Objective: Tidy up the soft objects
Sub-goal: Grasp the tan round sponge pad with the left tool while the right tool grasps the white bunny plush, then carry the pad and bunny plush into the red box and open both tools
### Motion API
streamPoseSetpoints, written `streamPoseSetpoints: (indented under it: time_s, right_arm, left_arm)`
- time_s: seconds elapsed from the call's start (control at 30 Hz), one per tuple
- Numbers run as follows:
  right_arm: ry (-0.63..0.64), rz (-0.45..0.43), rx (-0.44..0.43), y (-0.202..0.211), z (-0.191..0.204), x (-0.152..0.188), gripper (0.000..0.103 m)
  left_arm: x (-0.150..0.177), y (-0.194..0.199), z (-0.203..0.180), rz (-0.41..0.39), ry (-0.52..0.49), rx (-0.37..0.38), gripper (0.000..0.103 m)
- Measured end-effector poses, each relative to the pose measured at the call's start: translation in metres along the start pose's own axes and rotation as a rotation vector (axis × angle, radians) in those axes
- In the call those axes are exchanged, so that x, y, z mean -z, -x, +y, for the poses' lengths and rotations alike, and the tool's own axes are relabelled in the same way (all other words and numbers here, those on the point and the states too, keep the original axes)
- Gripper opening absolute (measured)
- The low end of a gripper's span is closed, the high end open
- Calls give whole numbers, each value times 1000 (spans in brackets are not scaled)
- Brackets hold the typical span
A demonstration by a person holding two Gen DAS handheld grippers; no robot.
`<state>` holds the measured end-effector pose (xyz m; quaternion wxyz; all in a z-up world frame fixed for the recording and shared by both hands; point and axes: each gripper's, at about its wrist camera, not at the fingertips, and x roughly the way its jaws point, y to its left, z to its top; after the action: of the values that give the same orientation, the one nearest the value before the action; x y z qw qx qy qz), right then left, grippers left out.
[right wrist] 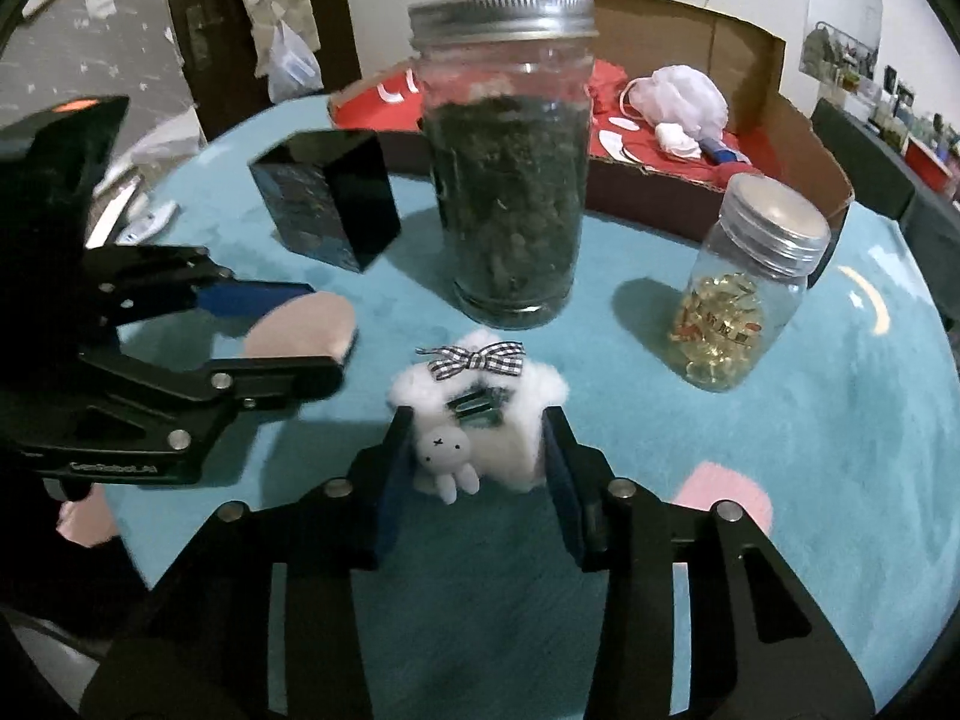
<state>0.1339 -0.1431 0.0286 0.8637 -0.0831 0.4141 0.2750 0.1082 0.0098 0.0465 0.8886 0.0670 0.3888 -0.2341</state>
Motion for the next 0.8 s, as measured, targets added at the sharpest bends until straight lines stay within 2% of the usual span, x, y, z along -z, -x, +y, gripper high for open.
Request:
streamPoseSetpoints:
  time_s: [0.3, 0.63, 0.8]
  right_arm:
    - [30, -60, 9, 22, 6, -5, 39]
    - [13, -49, 15, 24, 2, -2, 39]
    - [-9, -38, 33, 25, -8, 4, 39]
  left_arm:
    - [-11, 4, -4, -33, -14, 18, 47]
    - [-6, 7, 3, -28, 6, 16, 47]
    - [2, 15, 19, -28, 34, -18, 47]
